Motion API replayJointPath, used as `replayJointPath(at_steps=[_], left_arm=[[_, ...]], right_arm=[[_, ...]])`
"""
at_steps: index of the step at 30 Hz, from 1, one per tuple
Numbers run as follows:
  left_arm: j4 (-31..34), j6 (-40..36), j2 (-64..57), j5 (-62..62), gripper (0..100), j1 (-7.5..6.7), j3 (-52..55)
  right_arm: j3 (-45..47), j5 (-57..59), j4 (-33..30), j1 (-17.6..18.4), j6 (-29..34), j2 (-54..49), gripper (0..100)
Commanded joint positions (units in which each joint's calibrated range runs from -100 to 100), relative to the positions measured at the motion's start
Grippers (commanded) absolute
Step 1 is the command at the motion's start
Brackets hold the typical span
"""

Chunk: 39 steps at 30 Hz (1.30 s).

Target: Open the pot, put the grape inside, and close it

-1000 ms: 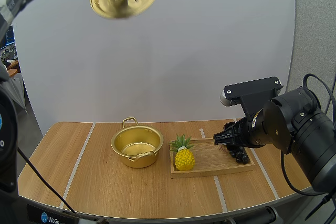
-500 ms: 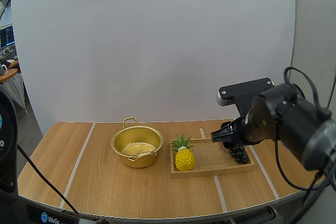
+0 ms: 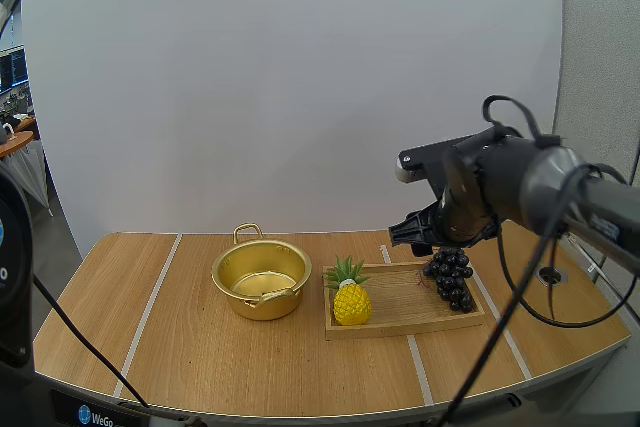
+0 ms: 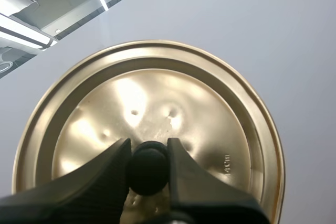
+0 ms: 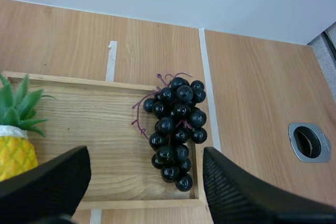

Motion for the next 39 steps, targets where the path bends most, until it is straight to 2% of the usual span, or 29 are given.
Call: replayJointPath(at_steps=[1,5,10,14,23,33,39], left_arm=[[-0.1,-0.9,-0.2,-2.6,0,-0.07,-0.5],[-0.1,-0.9,-0.2,-2.6,0,-0.07,-0.5],[-0.1,-0.9,-0.2,-2.6,0,-0.07,-0.5],[-0.1,-0.9,-0.2,-2.6,0,-0.07,-0.5],[-0.1,-0.9,-0.2,-2.6,0,-0.07,-0.5],[-0.1,-0.9,-0.2,-2.6,0,-0.07,-0.5],[-0.1,-0.9,-0.2,-2.6,0,-0.07,-0.5]], right_arm=[[-0.3,-4.5,0.6,-2.1,-2.2,2.0,100],[-0.3,-9.1,5.5,-4.7,-8.3,5.1,100],[-0.3,-13.6,16.5,-7.7,-19.5,10.1,100],[-0.3,-17.4,20.5,-9.3,-25.0,14.2,100],[-0.6,-27.4,20.8,-10.8,-28.5,22.0,100],[-8.8,-27.1,22.0,-10.8,-29.2,31.6,100],[-9.9,-27.2,23.1,-10.8,-29.6,35.7,100]])
